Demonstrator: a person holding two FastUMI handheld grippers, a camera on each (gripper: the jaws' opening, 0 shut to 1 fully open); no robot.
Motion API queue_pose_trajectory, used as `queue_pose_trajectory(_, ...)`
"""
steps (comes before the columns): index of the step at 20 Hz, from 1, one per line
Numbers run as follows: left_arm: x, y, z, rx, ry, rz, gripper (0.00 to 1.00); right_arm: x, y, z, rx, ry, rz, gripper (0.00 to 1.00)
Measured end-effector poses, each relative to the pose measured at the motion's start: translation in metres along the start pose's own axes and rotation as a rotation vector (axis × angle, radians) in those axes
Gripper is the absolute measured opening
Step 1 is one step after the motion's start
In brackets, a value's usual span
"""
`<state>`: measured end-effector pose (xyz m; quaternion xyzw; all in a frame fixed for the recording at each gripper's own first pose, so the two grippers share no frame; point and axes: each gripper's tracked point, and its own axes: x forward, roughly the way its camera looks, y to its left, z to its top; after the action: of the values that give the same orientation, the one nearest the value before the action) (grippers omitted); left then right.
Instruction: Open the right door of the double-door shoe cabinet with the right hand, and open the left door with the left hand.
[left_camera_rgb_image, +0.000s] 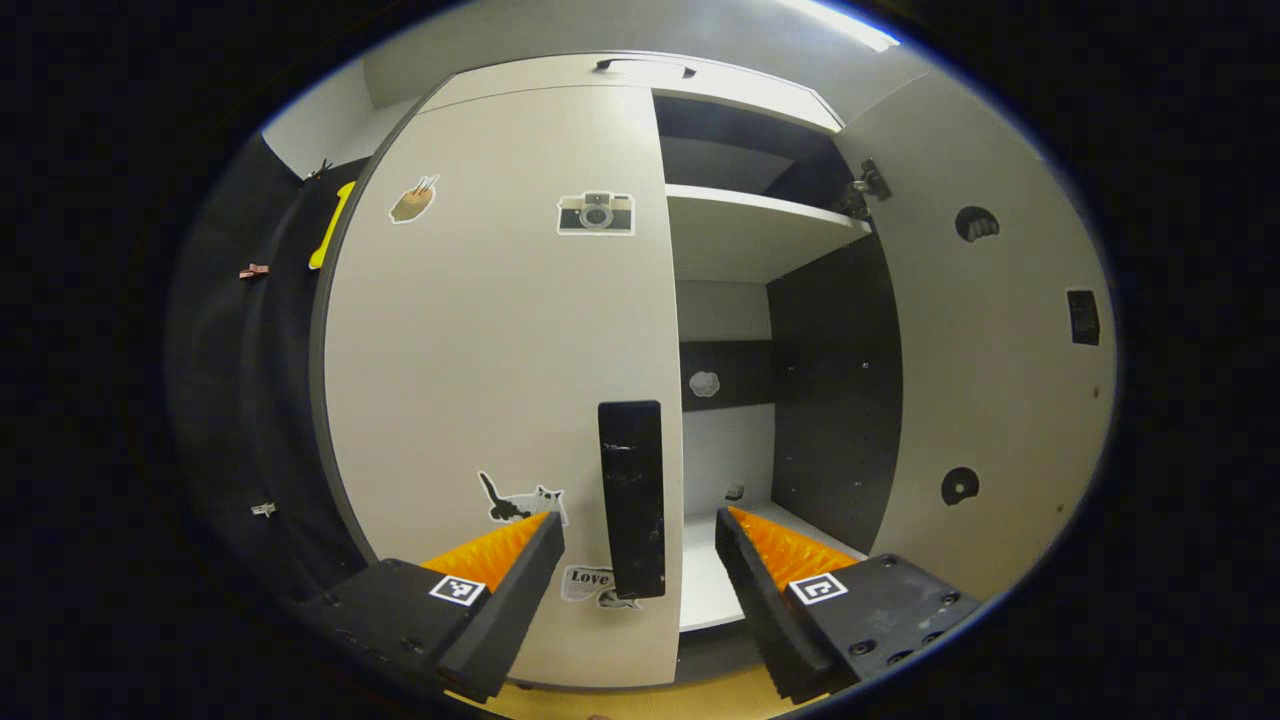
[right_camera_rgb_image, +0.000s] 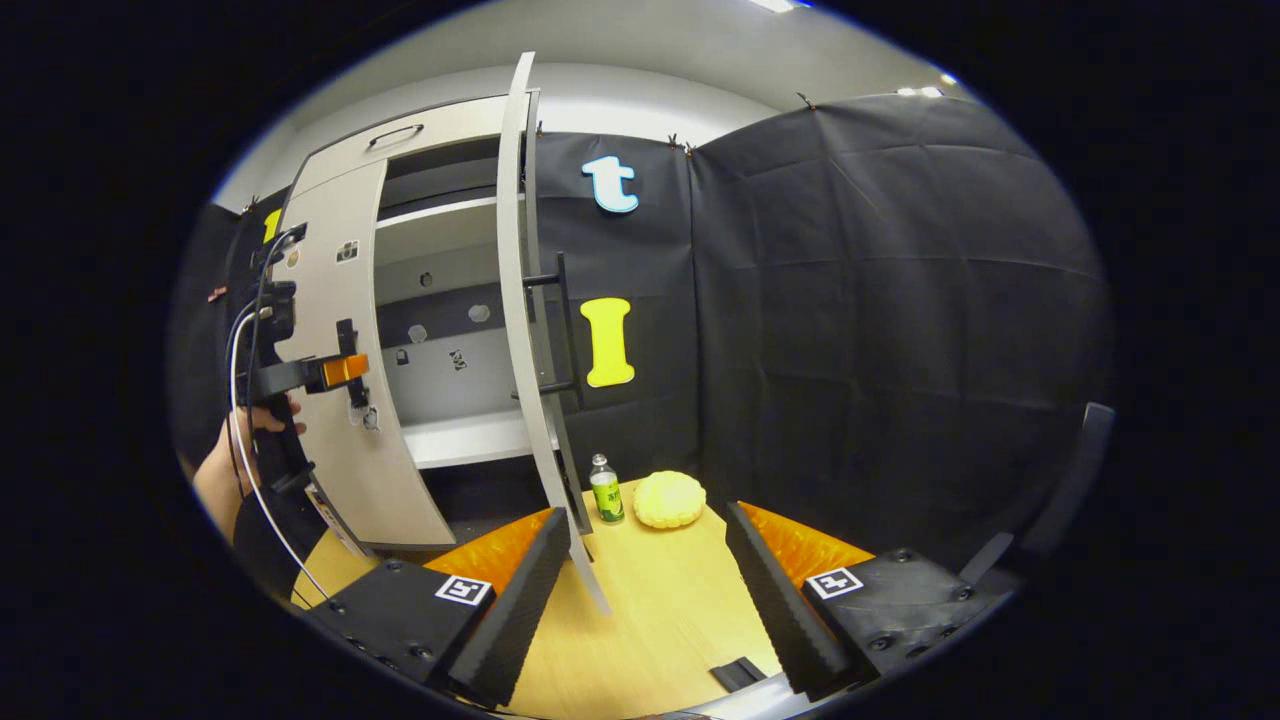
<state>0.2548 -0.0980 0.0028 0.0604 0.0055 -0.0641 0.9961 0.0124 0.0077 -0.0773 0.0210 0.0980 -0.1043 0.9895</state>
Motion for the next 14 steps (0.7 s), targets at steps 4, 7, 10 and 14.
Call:
queue_pose_trajectory(4, 0.012, 0.004, 0.005, 0.017, -0.013, 0.050, 0.89, -0.007, 0.011, -0.010, -0.012, 0.026, 0.049, 0.98)
queue_pose_trajectory(7, 0.019, 0.001, 0.000, 0.010, 0.006, 0.050, 0.76, -0.007, 0.016, -0.014, -0.026, 0.039, 0.078, 0.98)
queue_pose_trajectory(10, 0.024, 0.004, -0.004, 0.006, 0.017, 0.071, 0.53, -0.007, 0.018, -0.013, -0.036, 0.032, 0.094, 0.98)
queue_pose_trajectory(14, 0.027, 0.006, -0.005, -0.029, 0.026, 0.074, 0.37, -0.005, 0.017, -0.021, -0.049, 0.064, 0.104, 0.98)
